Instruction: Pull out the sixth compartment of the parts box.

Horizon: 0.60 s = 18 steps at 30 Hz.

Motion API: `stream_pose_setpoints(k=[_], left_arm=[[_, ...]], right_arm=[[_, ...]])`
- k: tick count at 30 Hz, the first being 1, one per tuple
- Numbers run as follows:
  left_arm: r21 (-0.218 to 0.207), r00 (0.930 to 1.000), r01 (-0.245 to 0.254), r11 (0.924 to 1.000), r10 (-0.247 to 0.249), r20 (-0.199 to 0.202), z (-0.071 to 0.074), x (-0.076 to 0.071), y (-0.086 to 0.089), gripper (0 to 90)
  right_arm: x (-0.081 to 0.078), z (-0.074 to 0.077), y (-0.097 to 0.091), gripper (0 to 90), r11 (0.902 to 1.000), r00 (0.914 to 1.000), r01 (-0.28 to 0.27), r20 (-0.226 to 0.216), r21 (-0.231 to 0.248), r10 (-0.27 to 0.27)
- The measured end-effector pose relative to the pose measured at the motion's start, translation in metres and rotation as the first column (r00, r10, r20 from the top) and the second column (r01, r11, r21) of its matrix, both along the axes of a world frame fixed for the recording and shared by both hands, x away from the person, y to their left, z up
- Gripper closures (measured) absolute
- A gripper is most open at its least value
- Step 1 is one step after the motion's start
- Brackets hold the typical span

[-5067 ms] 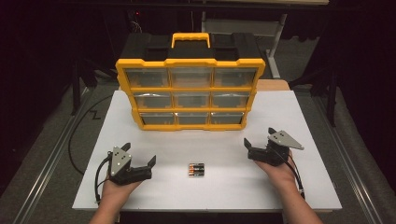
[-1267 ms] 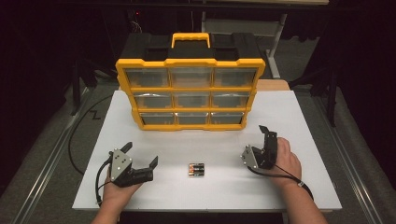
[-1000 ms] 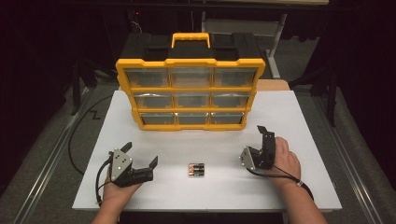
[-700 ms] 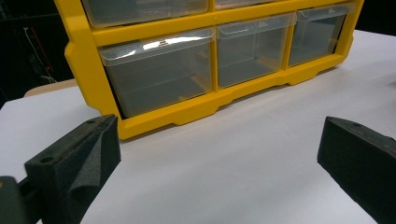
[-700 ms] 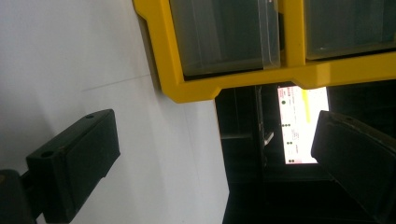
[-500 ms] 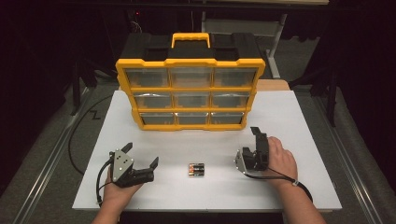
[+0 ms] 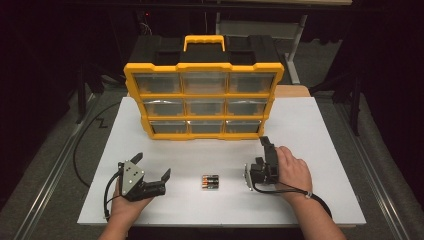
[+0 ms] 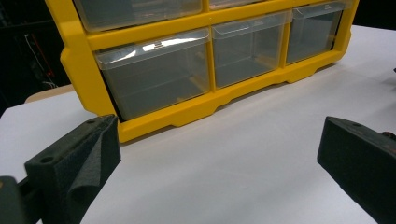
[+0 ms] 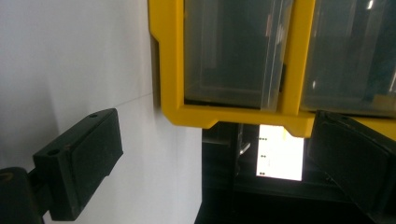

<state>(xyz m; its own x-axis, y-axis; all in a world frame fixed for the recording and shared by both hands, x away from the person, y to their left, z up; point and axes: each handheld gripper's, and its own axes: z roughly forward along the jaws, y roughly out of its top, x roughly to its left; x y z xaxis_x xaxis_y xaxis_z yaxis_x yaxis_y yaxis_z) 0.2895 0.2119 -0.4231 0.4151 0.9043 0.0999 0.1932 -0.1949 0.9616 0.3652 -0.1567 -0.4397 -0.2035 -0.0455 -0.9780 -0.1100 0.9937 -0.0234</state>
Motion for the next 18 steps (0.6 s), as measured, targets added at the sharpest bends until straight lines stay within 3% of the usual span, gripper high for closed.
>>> stream_pose_setpoints(k=[14, 18], left_arm=[[0.011, 0.9990, 0.030, 0.9995, -0.030, 0.034, 0.003, -0.002, 0.000, 0.4], [0.009, 0.9989, 0.030, 0.9995, -0.031, 0.034, 0.003, -0.001, 0.001, 0.4]], right_arm=[[0.006, -0.006, 0.017, 5.9, 0.9990, 0.9998, 0.012, 0.018, -0.043, -0.011], [0.006, -0.004, 0.019, 10.0, 0.9997, 0.9992, 0.019, 0.037, -0.014, -0.018]])
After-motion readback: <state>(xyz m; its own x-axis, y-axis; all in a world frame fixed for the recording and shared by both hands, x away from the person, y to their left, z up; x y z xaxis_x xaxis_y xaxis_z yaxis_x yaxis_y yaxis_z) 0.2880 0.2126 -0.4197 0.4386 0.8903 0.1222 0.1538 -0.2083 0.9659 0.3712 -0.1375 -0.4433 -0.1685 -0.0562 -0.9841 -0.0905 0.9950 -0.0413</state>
